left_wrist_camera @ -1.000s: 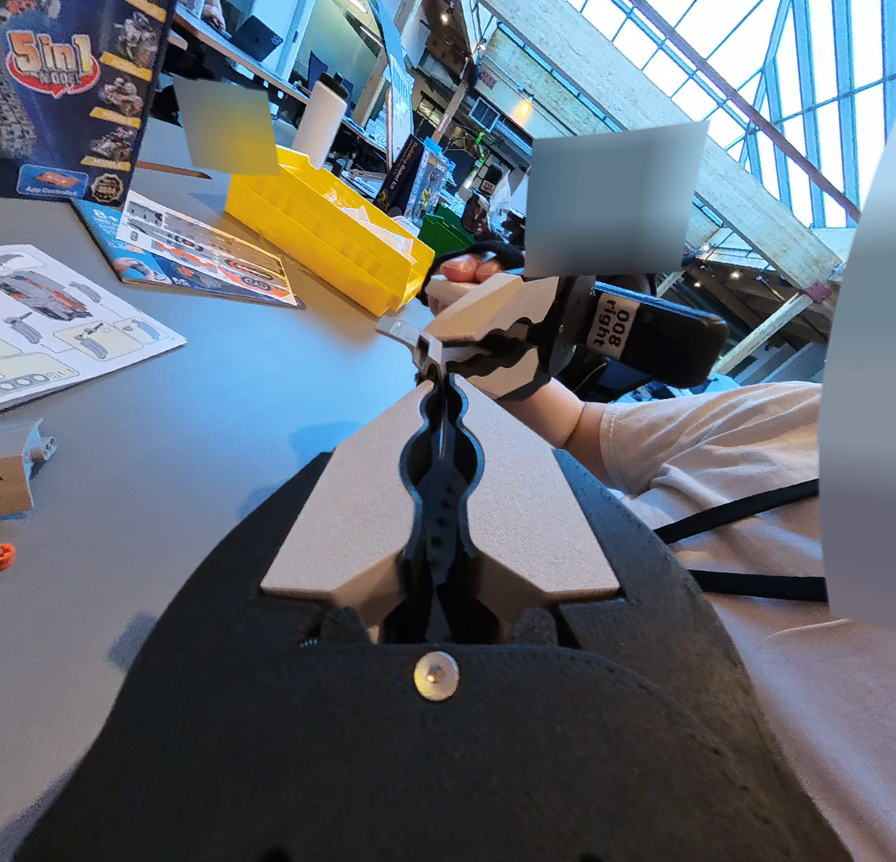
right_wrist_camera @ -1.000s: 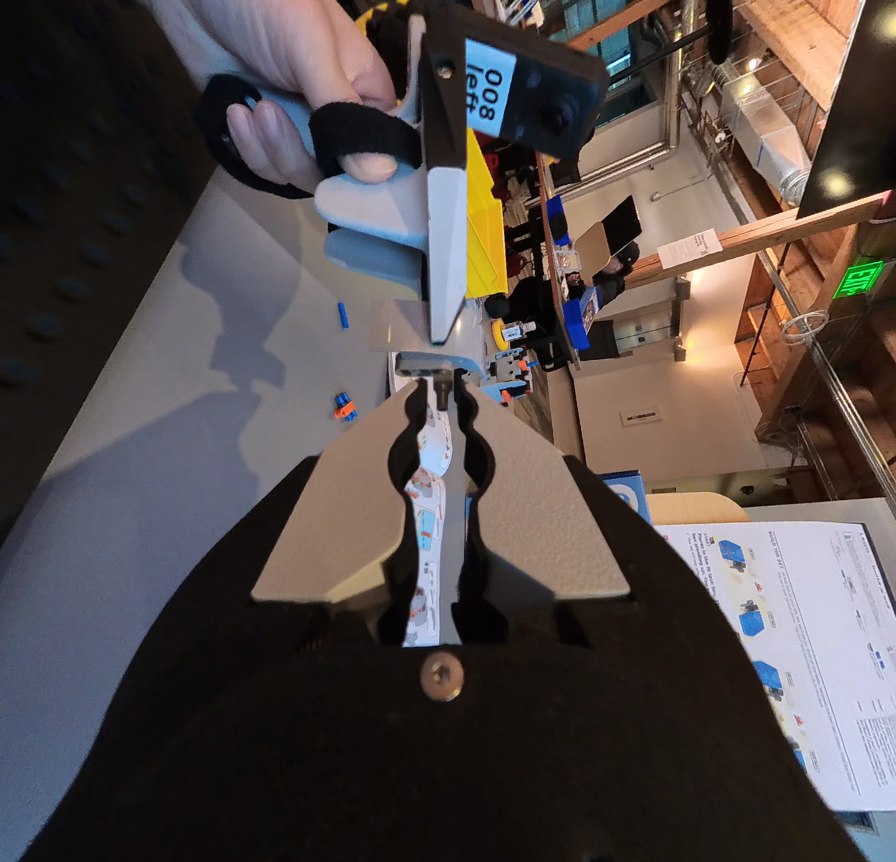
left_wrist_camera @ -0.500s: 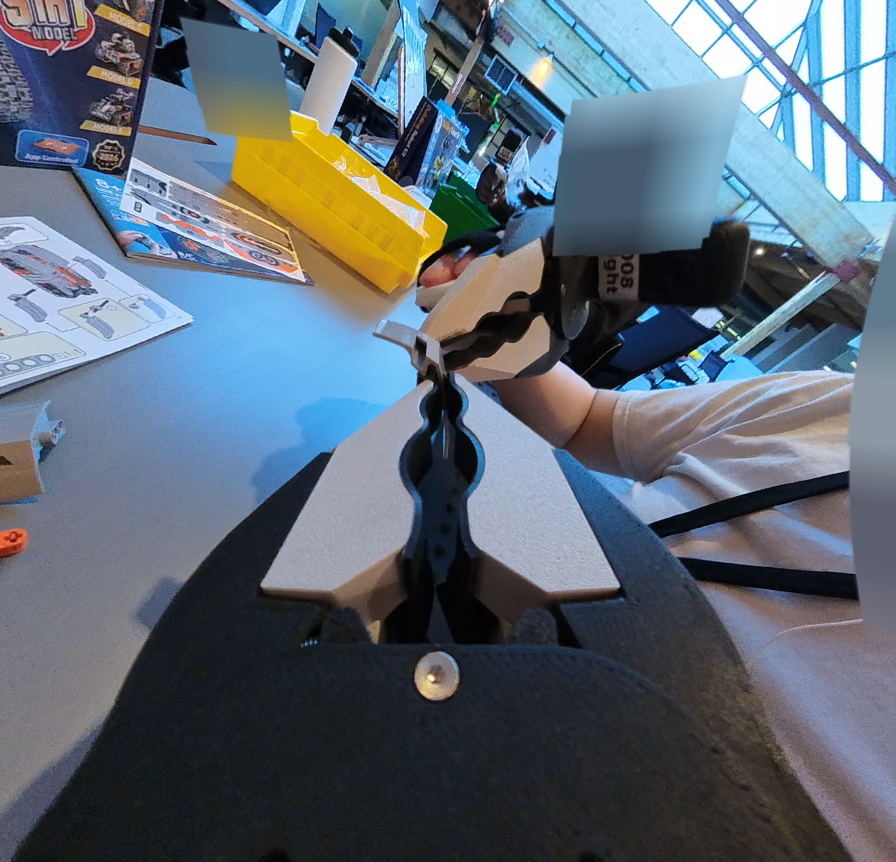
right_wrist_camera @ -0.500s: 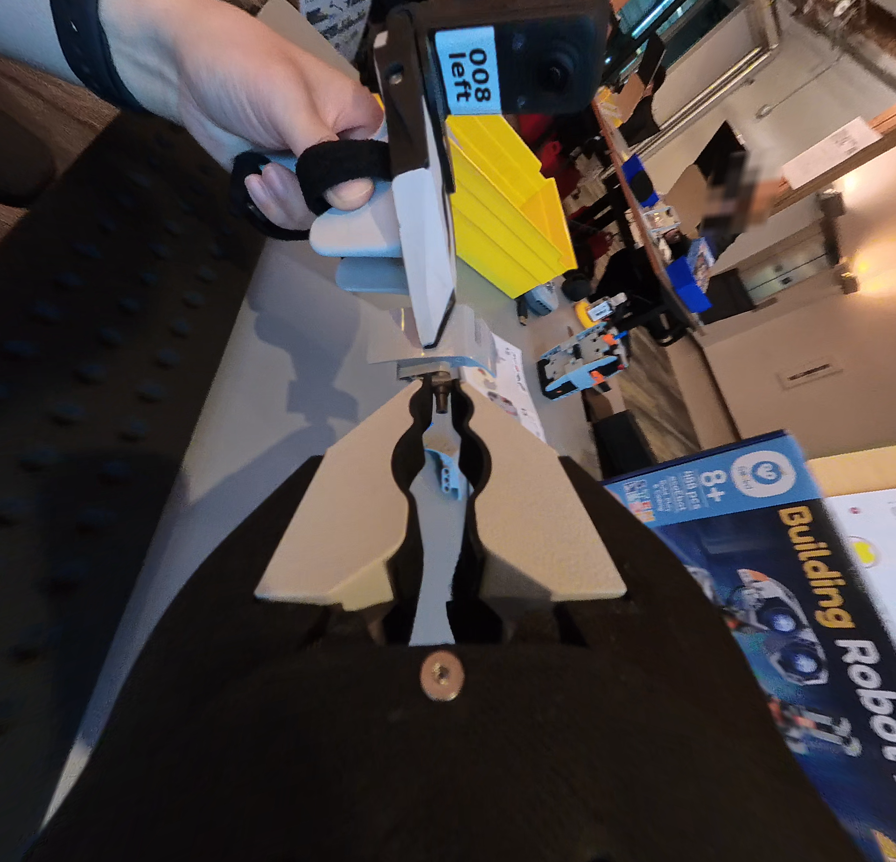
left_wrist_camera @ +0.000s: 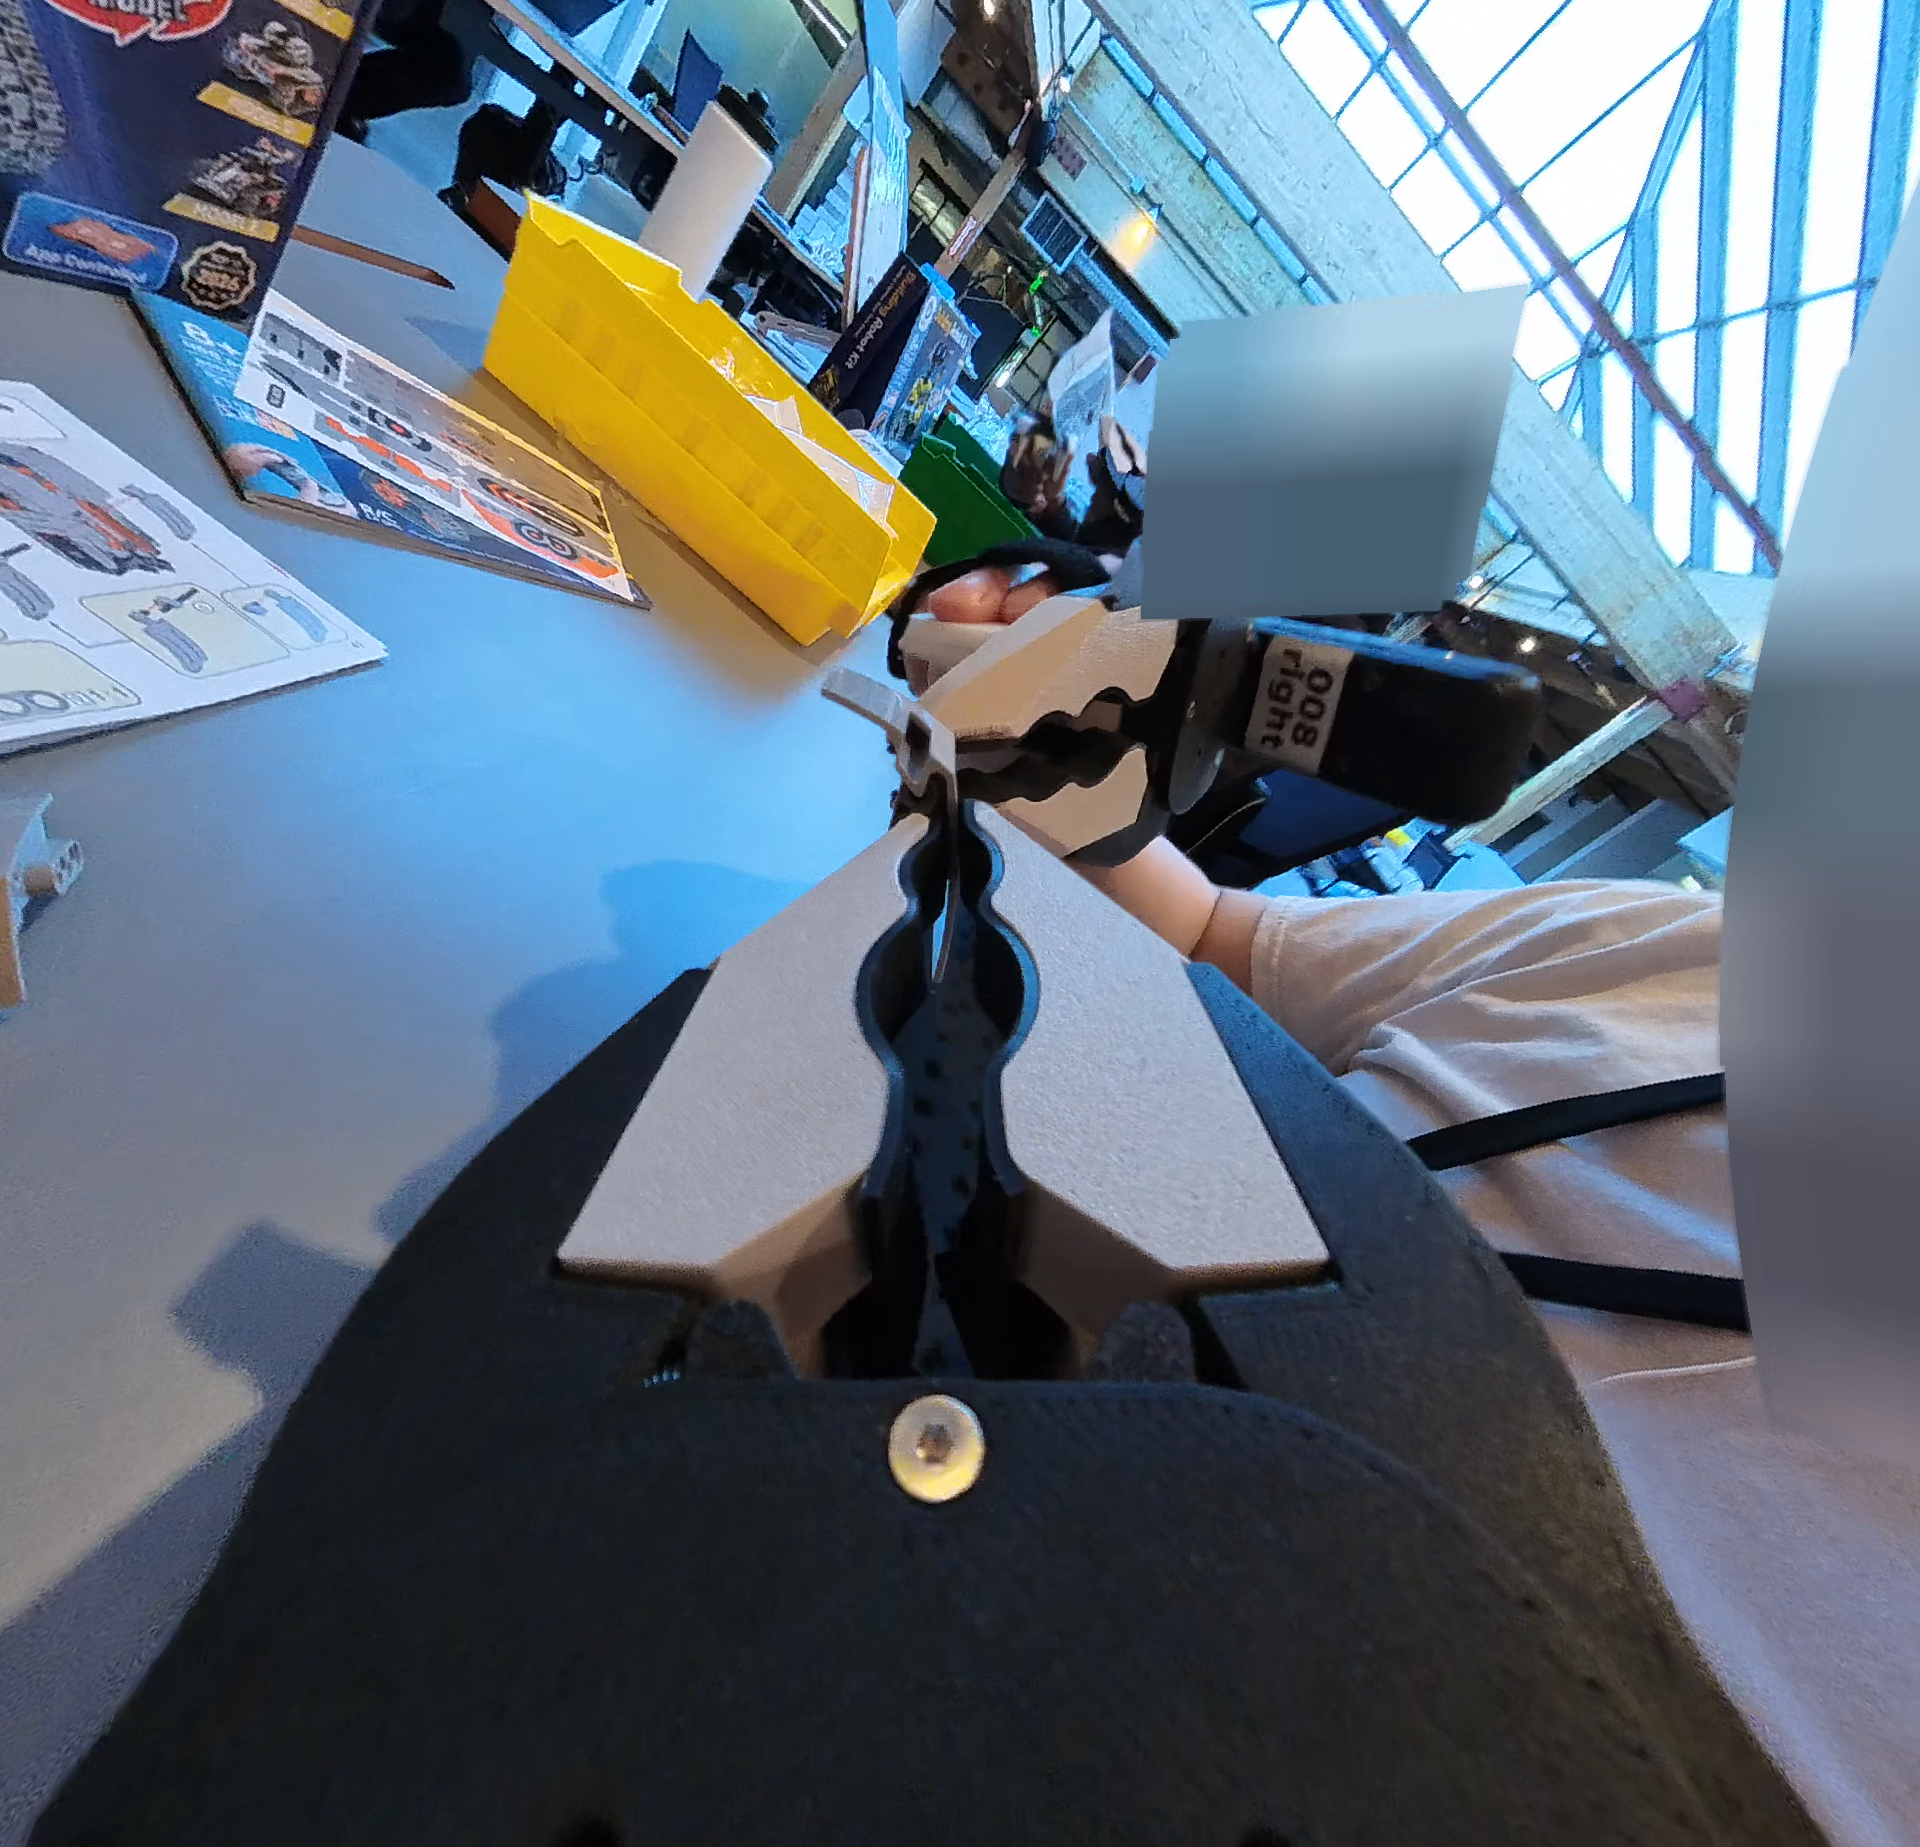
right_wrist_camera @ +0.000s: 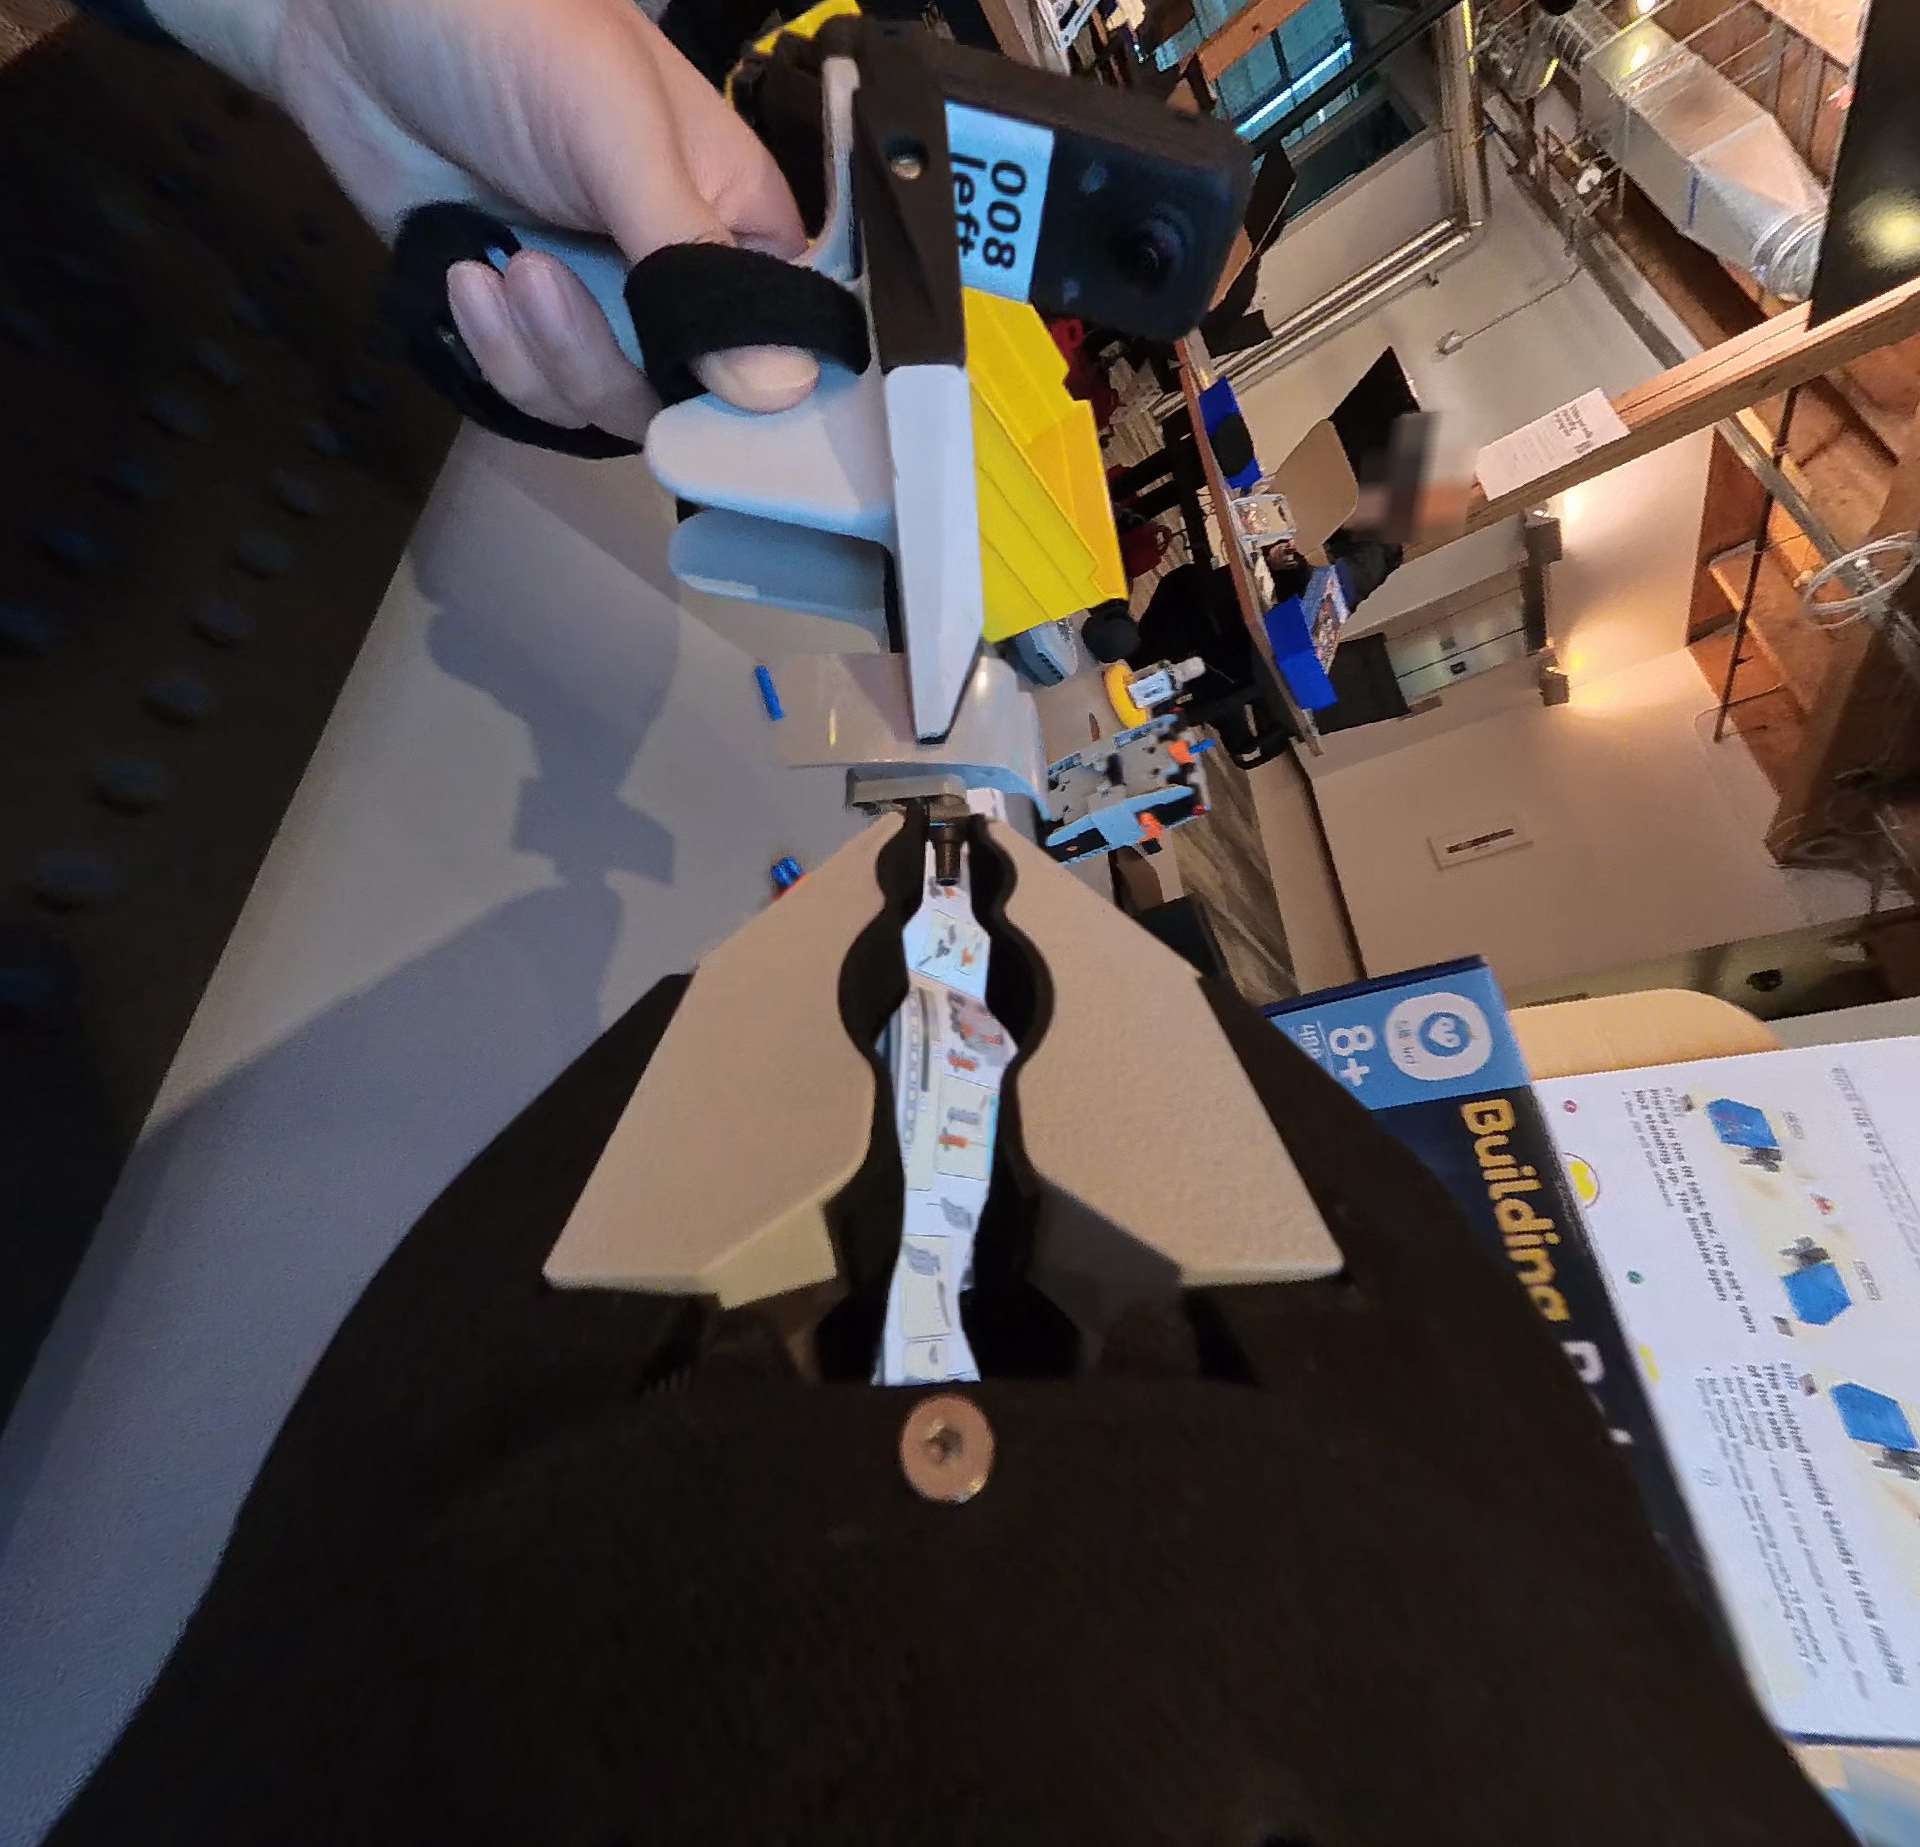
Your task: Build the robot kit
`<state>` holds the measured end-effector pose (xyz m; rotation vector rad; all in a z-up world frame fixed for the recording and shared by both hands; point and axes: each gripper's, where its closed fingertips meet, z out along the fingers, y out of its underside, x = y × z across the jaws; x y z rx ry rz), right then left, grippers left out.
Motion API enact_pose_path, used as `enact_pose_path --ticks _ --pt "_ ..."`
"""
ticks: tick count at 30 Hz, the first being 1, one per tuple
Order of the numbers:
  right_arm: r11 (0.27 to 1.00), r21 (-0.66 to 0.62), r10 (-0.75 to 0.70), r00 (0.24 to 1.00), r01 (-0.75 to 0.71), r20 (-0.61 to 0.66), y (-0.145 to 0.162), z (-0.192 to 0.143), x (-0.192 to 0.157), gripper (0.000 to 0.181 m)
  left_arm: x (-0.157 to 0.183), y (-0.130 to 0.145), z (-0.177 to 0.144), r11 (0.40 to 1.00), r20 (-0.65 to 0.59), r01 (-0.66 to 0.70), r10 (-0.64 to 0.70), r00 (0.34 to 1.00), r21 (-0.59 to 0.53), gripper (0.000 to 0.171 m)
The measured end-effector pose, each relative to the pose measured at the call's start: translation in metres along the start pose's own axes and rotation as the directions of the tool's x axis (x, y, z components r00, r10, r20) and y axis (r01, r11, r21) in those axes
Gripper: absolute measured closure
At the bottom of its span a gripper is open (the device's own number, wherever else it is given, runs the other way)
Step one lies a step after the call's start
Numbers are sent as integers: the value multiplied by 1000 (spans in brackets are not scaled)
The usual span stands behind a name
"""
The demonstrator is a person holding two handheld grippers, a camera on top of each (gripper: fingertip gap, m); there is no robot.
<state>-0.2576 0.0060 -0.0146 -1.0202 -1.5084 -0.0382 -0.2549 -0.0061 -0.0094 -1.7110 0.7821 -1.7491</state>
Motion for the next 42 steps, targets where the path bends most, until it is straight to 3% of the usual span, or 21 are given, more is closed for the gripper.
enact_pose_path --ticks 4,8,10,12,17,20,25,28,36,38,40,42 --pt "997 -34 -64 998 64 -7 4 3 -3 175 -5 1 -1 996 -28 94 -94 995 5 171" --pt "998 -26 -51 999 51 -3 4 5 -5 175 -7 3 -2 995 -30 105 -104 994 6 171" --pt "999 -9 32 999 -32 22 5 5 -7 174 -7 3 -5 994 -36 111 -111 993 10 171" --pt "990 5 143 989 -143 36 8 3 -6 158 -8 1 -14 992 -38 118 -117 992 33 171" --pt "954 67 287 955 -292 72 17 -6 -12 169 -19 -4 -57 984 6 141 -142 990 110 171" --pt "936 19 349 935 -351 69 30 4 -15 167 -29 -9 -82 981 86 112 -127 988 160 171" --pt "837 -71 547 825 -543 142 54 27 -35 164 -42 -7 -119 981 227 61 -103 968 186 171" --pt "798 -140 602 776 -586 186 65 41 -49 163 -51 2 -135 984 311 38 -92 946 176 171" --pt "693 -309 718 659 -651 224 84 82 -46 165 -52 16 -153 981 342 50 -114 933 189 171" --pt "702 -356 708 657 -617 258 83 93 -45 164 -51 16 -153 981 341 50 -112 933 187 171" --pt "800 -384 594 697 -460 402 78 99 -53 155 -49 17 -151 984 334 50 -106 937 173 171" --pt "915 -314 392 741 -253 546 73 102 -55 149 -46 19 -147 988 315 54 -99 944 146 171"
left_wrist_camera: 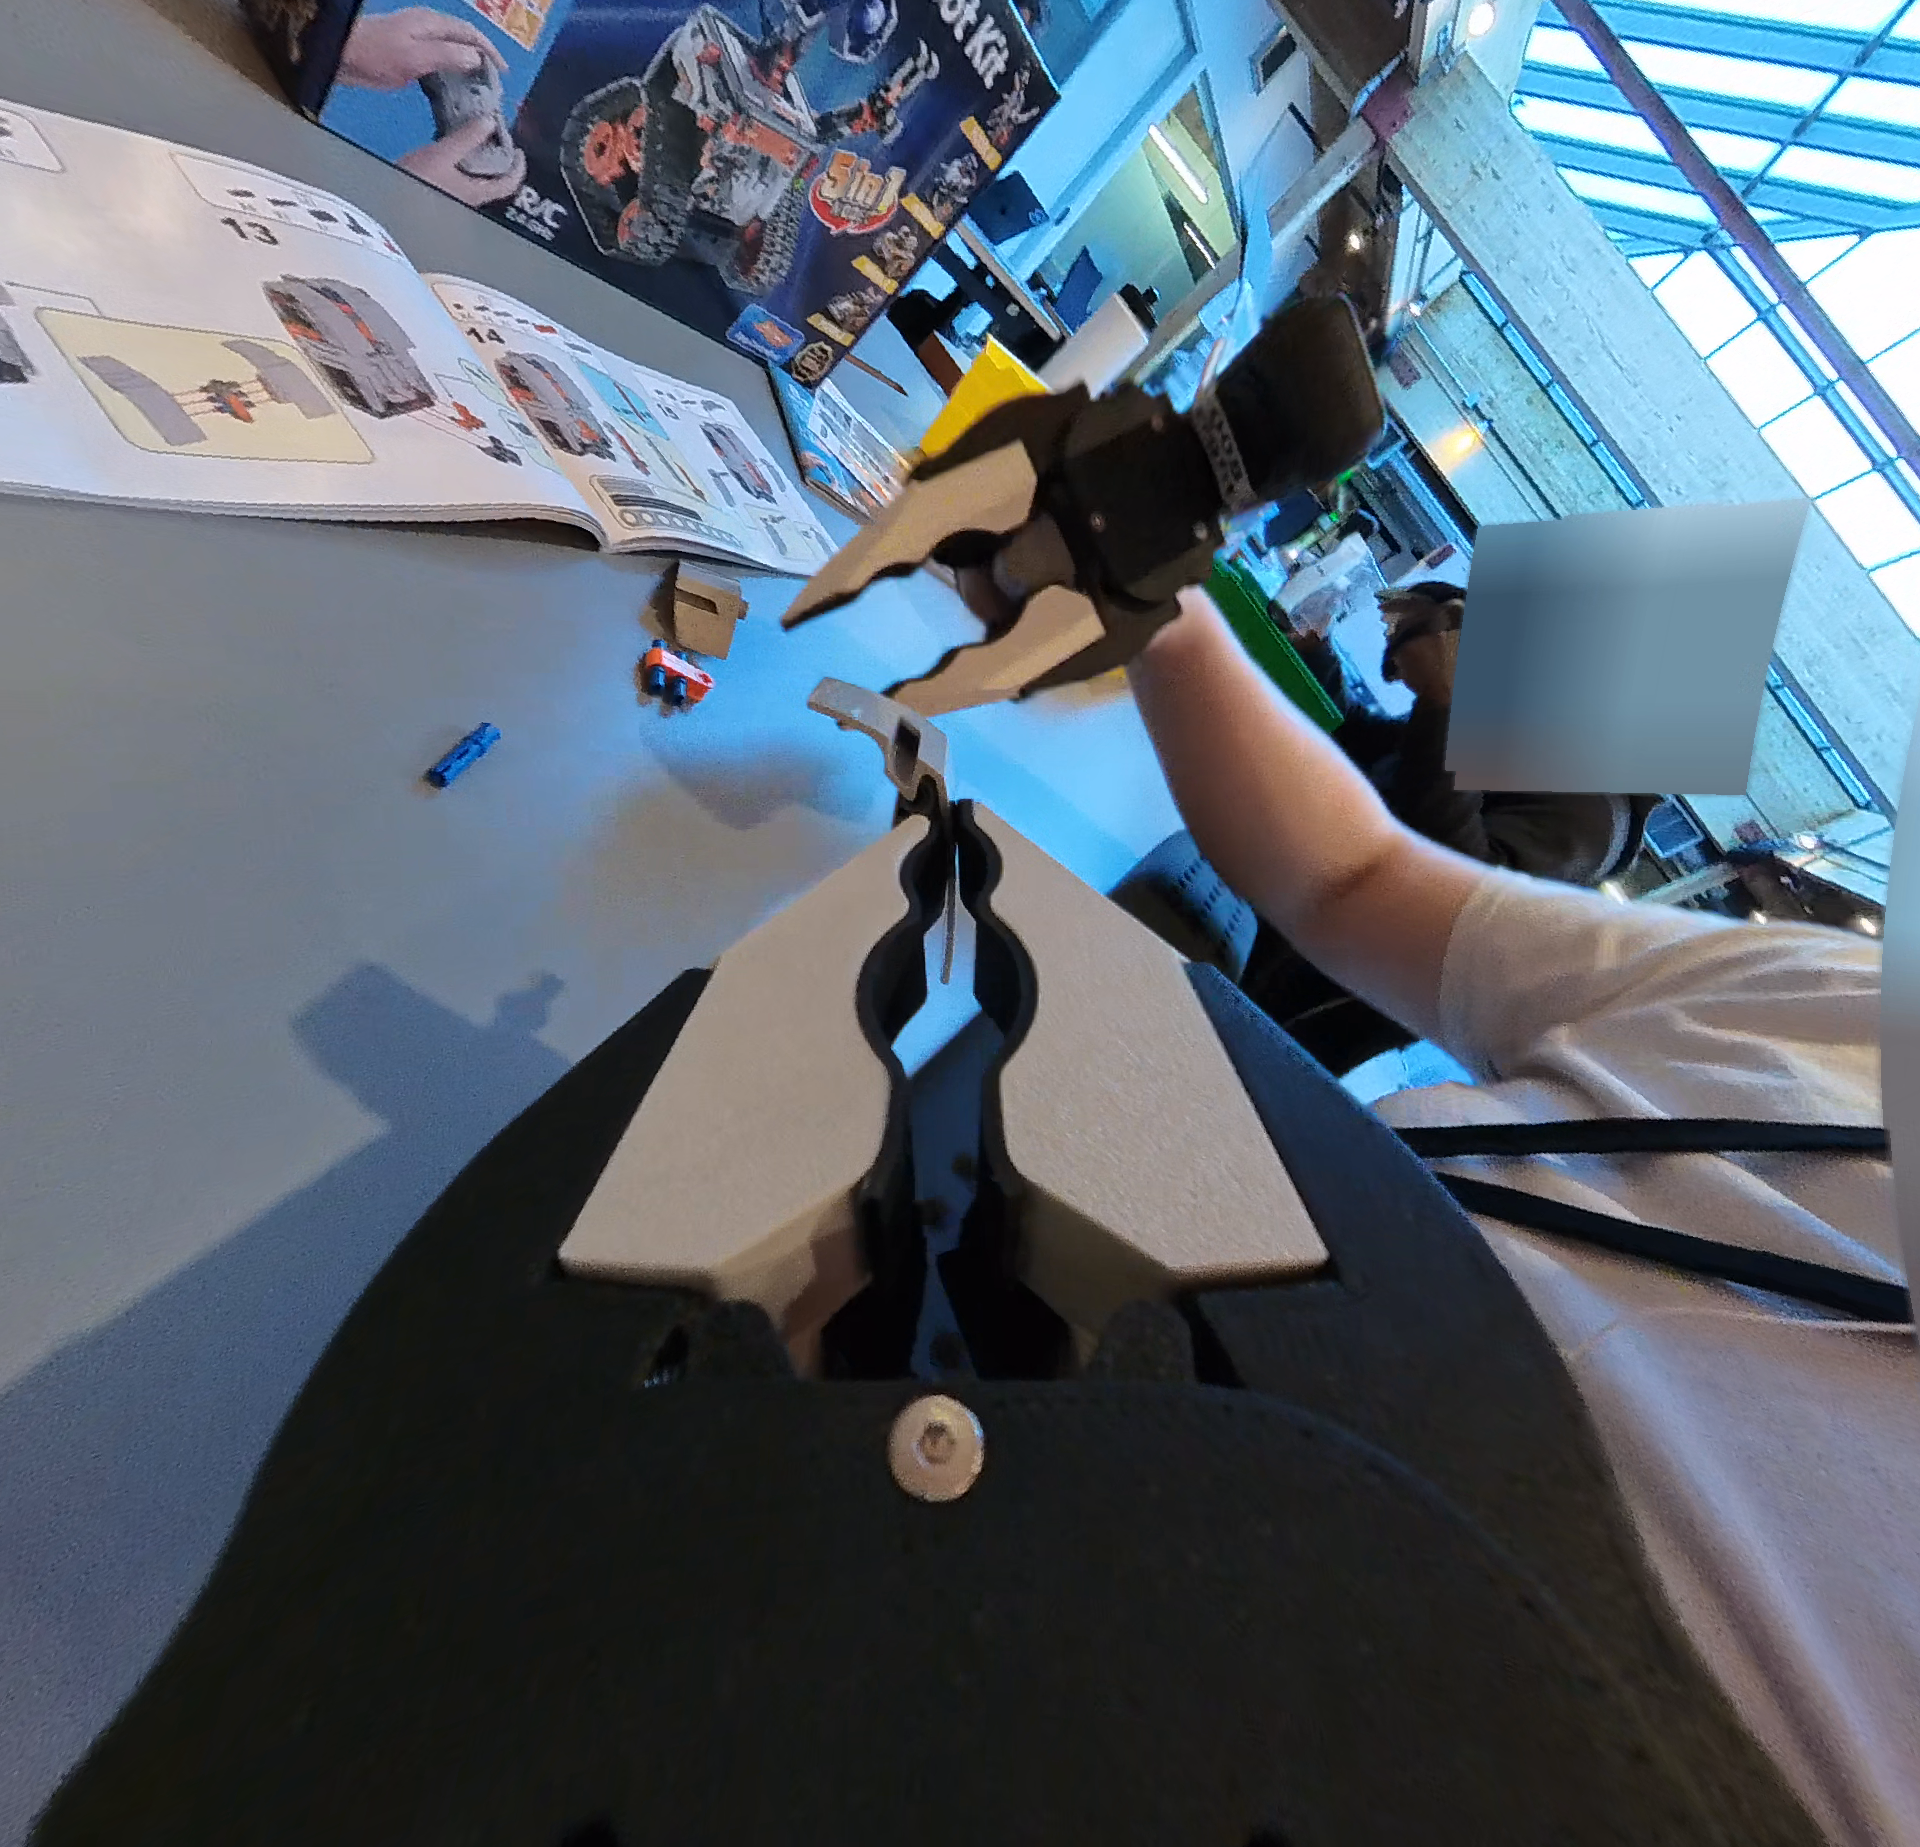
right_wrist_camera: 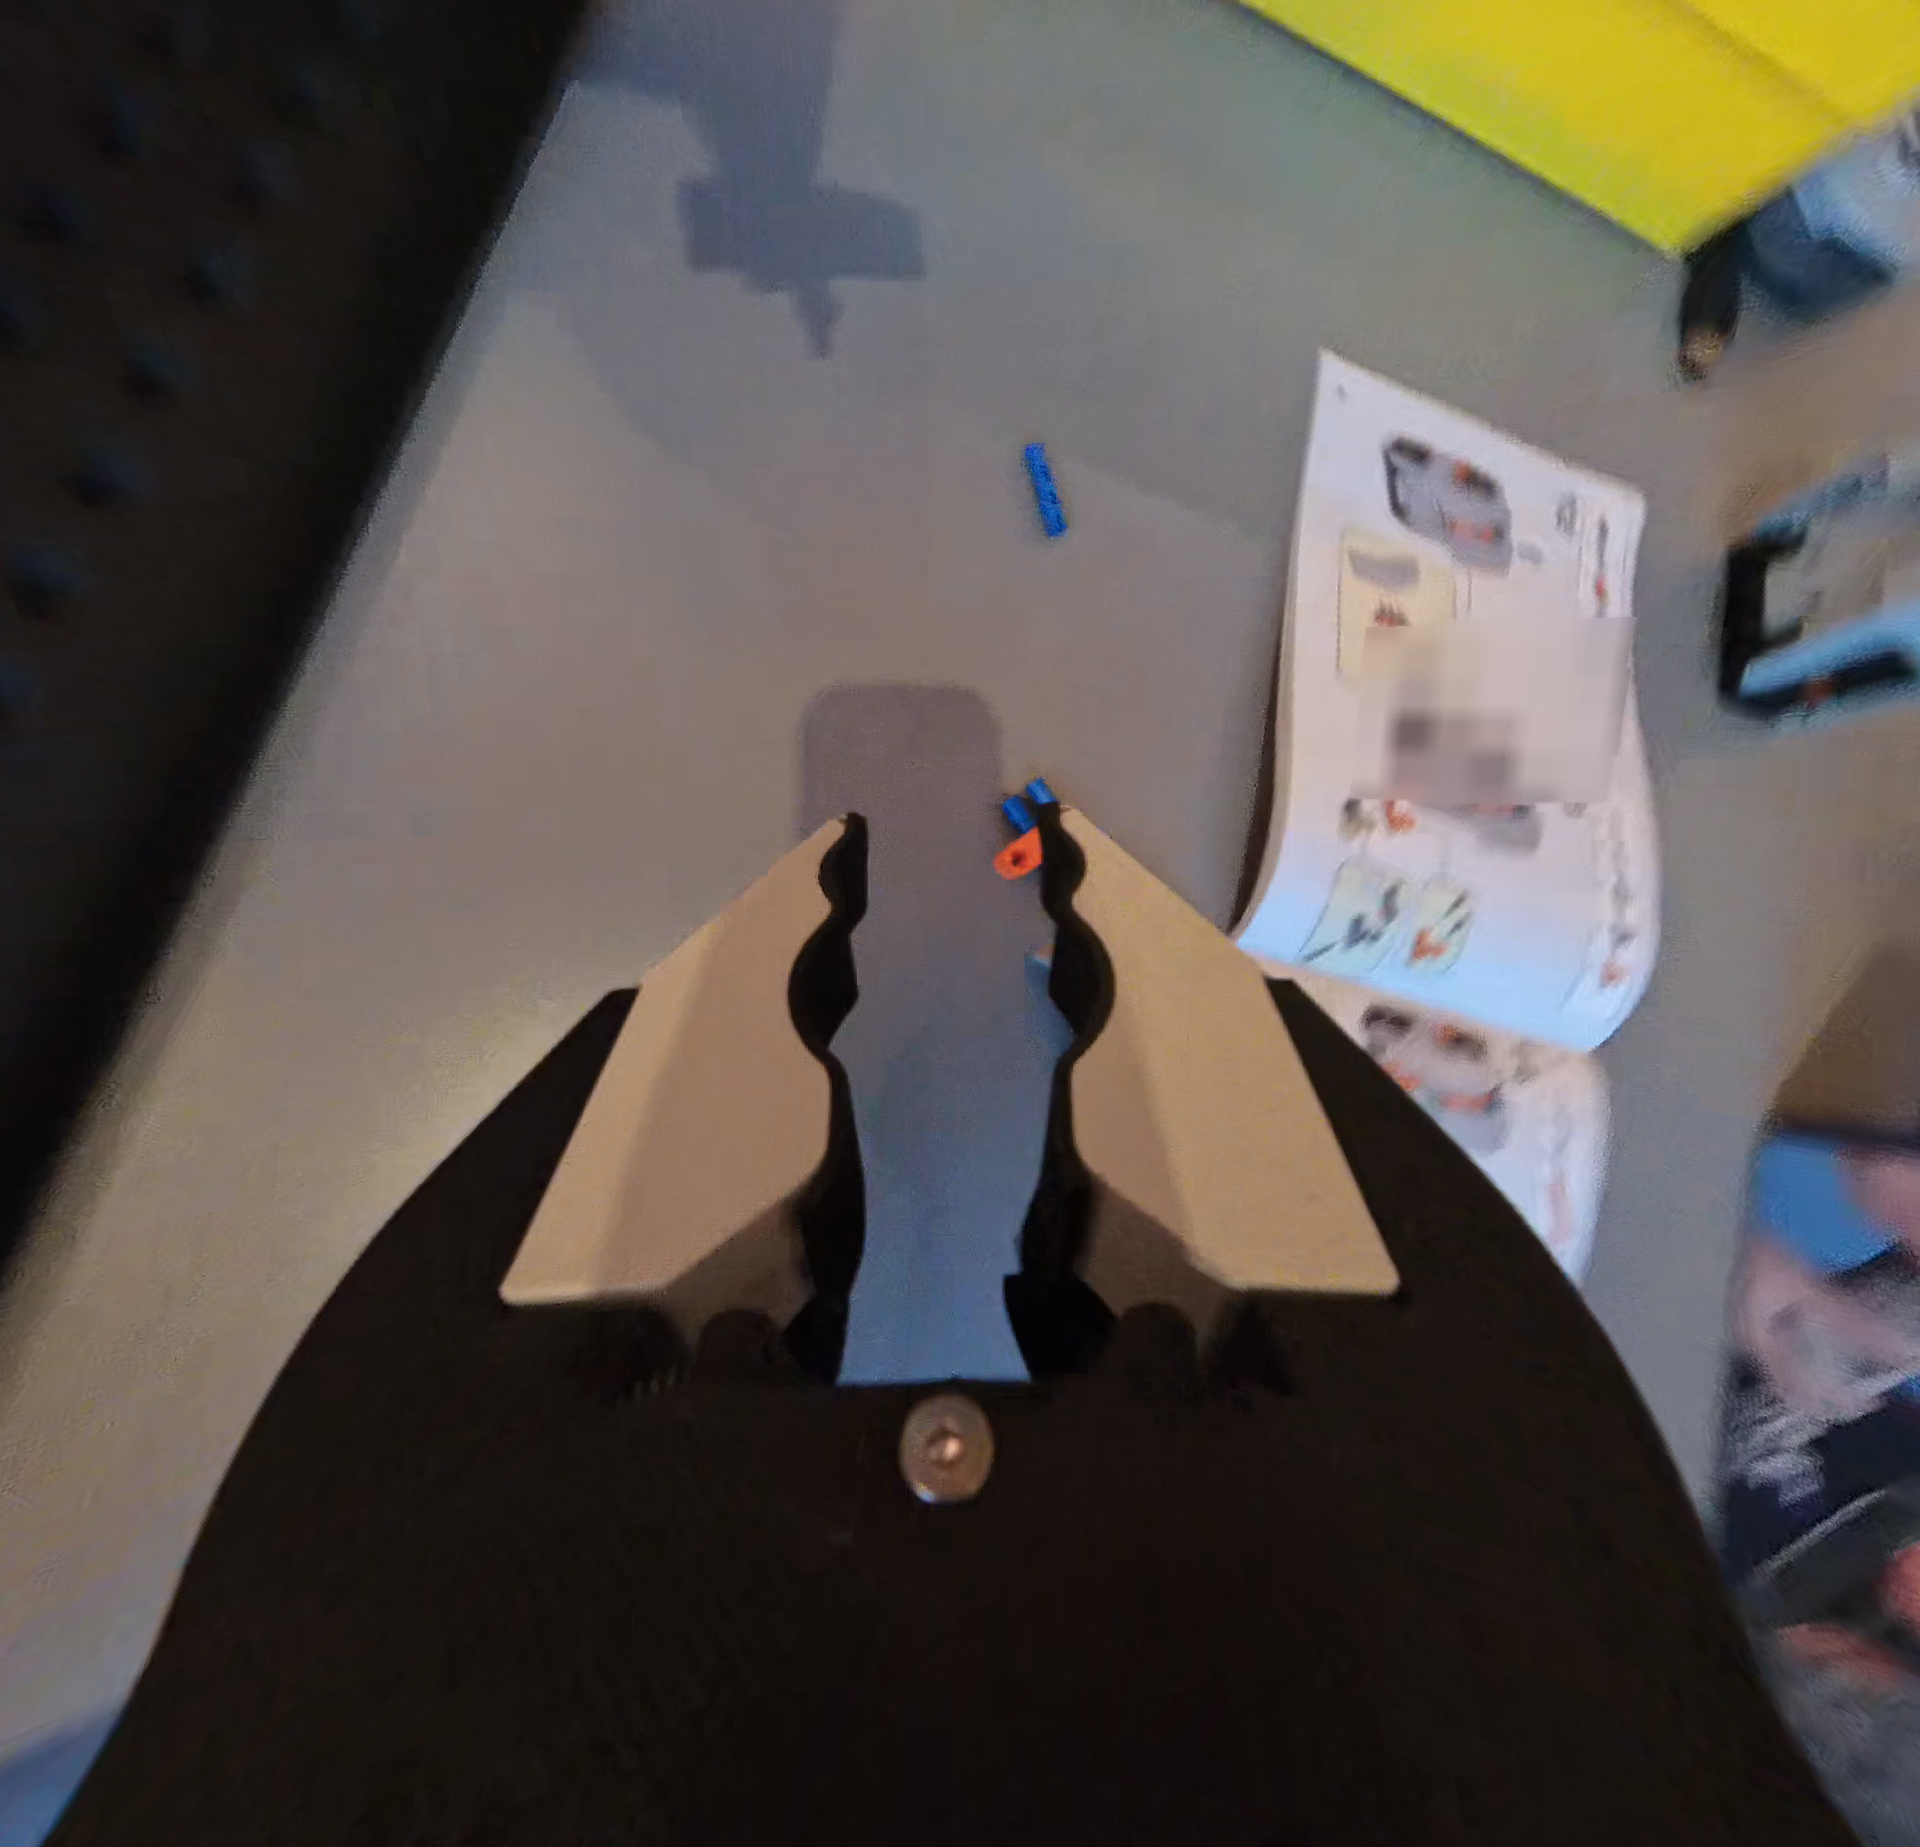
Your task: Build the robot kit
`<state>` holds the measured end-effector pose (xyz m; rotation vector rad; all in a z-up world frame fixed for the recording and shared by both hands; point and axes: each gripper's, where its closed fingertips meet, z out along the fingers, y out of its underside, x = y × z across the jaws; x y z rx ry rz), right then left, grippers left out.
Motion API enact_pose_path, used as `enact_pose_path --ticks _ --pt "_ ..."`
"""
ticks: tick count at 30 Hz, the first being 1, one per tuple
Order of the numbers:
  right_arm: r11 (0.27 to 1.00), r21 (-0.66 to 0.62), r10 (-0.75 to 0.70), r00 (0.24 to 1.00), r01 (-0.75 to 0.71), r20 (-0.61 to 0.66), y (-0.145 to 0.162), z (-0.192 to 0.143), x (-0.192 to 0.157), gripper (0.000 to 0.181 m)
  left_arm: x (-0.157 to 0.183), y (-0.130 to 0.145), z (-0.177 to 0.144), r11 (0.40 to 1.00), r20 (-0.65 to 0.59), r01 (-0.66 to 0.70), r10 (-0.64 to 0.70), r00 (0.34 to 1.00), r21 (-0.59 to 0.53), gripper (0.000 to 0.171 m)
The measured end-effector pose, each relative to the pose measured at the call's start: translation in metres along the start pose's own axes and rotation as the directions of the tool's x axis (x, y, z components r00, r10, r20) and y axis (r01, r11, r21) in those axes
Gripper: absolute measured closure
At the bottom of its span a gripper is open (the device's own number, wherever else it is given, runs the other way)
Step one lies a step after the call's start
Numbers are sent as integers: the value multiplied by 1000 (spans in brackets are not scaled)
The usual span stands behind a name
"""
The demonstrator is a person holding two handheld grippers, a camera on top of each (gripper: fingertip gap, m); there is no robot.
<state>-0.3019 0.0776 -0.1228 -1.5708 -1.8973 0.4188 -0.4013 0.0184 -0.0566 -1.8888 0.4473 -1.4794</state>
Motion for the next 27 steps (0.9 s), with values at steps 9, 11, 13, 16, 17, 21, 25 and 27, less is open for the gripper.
enact_pose_path --ticks 9,11,13,16,17,21,25,27 --pt "948 -168 -219 937 271 273 25 26 24 147 10 10 6 998 -39 -13 11 999 -57 171" --pt "951 -163 -205 932 262 300 24 31 24 147 9 10 6 998 -40 -6 4 999 -60 171" --pt "956 -148 -195 926 253 324 22 34 21 151 8 8 7 999 -51 4 -6 999 -53 171" --pt "962 -150 -167 925 229 342 23 36 18 152 7 5 7 999 -75 32 -35 997 -35 171" --pt "962 -150 -168 928 228 333 24 36 20 152 6 5 7 999 -79 38 -41 996 -34 171" --pt "970 -124 -162 933 211 321 24 34 22 154 6 7 11 998 -83 37 -41 996 -49 171" --pt "965 -133 -170 923 227 346 26 37 18 157 8 8 13 998 -84 37 -42 996 -57 171" --pt "964 -138 -168 921 228 351 26 38 19 157 9 9 13 998 -83 39 -43 996 -58 171"
